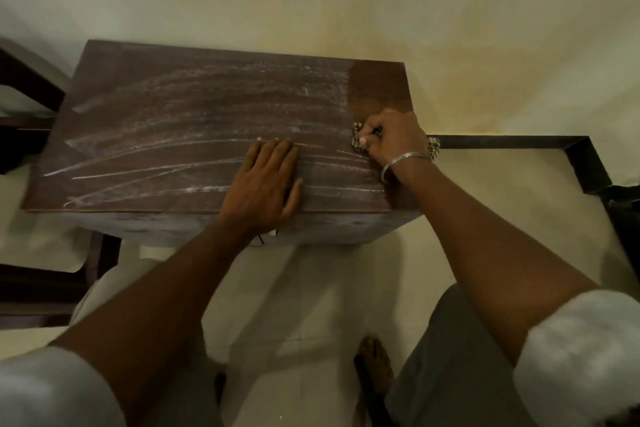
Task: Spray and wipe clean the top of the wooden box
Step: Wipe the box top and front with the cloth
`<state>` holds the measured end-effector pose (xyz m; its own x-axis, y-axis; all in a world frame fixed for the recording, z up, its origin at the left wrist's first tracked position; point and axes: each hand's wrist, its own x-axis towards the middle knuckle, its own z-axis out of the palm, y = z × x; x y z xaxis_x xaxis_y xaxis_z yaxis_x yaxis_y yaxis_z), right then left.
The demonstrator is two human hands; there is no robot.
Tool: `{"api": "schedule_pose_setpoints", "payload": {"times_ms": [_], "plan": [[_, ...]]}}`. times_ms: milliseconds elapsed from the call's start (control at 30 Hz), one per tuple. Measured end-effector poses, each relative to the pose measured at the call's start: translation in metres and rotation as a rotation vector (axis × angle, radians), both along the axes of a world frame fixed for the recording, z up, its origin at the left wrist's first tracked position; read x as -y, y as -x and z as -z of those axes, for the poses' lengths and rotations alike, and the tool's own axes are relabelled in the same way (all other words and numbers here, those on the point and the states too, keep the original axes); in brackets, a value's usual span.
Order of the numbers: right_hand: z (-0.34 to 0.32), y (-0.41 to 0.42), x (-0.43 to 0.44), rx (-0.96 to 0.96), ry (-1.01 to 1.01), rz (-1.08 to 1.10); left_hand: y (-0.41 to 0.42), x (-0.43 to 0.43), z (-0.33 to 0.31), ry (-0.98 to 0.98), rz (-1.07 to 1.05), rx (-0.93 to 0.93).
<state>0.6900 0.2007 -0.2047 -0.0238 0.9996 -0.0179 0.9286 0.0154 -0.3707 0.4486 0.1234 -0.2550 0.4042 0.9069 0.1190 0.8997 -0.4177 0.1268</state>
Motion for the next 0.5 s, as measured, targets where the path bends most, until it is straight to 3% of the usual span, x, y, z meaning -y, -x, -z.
{"api": "schedule_pose_setpoints", "payload": {"times_ms": [300,500], "plan": [[0.010,0.001,0.033,0.005,-0.028,-0.011,0.000,0.000,0.002,-0.025,-0.036,0.048],[-0.001,0.009,0.012,-0.026,-0.006,0.059,0.002,0.001,0.001,-0.012,-0.076,0.188]]}}
